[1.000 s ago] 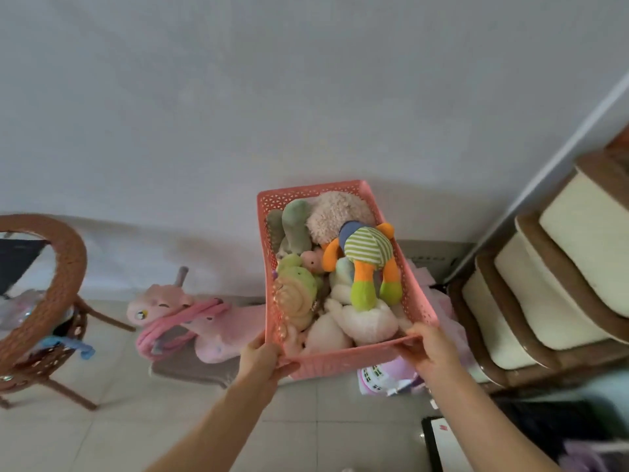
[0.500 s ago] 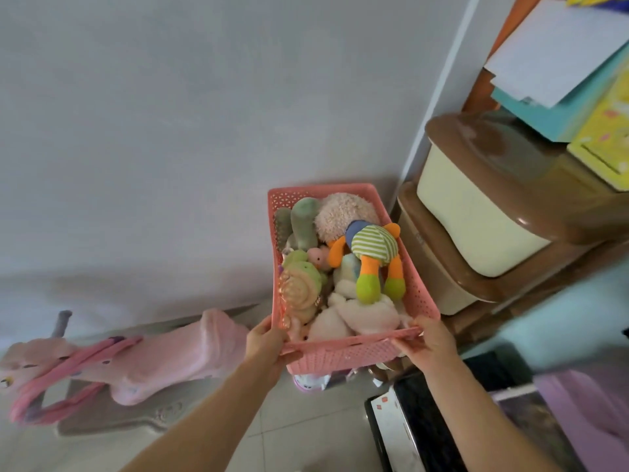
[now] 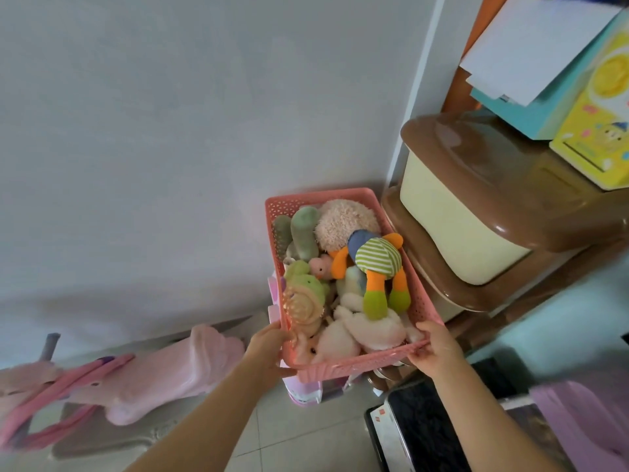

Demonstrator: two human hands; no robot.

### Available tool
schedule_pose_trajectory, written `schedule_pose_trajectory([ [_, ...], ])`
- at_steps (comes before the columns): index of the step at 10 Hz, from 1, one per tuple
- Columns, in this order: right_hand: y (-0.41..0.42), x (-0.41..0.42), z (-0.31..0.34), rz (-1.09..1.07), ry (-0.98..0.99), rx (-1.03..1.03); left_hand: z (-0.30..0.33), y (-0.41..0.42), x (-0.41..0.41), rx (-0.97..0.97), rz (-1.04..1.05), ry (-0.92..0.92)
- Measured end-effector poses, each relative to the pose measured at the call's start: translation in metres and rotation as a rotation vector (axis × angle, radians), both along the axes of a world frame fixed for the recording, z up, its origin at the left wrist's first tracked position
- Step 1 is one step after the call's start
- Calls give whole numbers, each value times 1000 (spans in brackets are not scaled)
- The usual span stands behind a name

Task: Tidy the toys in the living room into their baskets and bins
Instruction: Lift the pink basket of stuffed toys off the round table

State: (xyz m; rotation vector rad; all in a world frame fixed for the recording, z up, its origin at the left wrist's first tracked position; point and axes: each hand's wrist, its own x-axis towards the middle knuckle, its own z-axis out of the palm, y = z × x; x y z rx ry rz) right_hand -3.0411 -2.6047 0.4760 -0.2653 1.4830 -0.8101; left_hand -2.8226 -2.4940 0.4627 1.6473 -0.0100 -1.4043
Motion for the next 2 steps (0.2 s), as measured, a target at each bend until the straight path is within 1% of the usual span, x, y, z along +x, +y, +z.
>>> schedule_pose_trajectory([
  [1,0,9,-10,-58,244,-173,8,-1,13,-8,40,-70],
  [2,10,29,5,-23,545,-470,24,7,17,-66,85,-128],
])
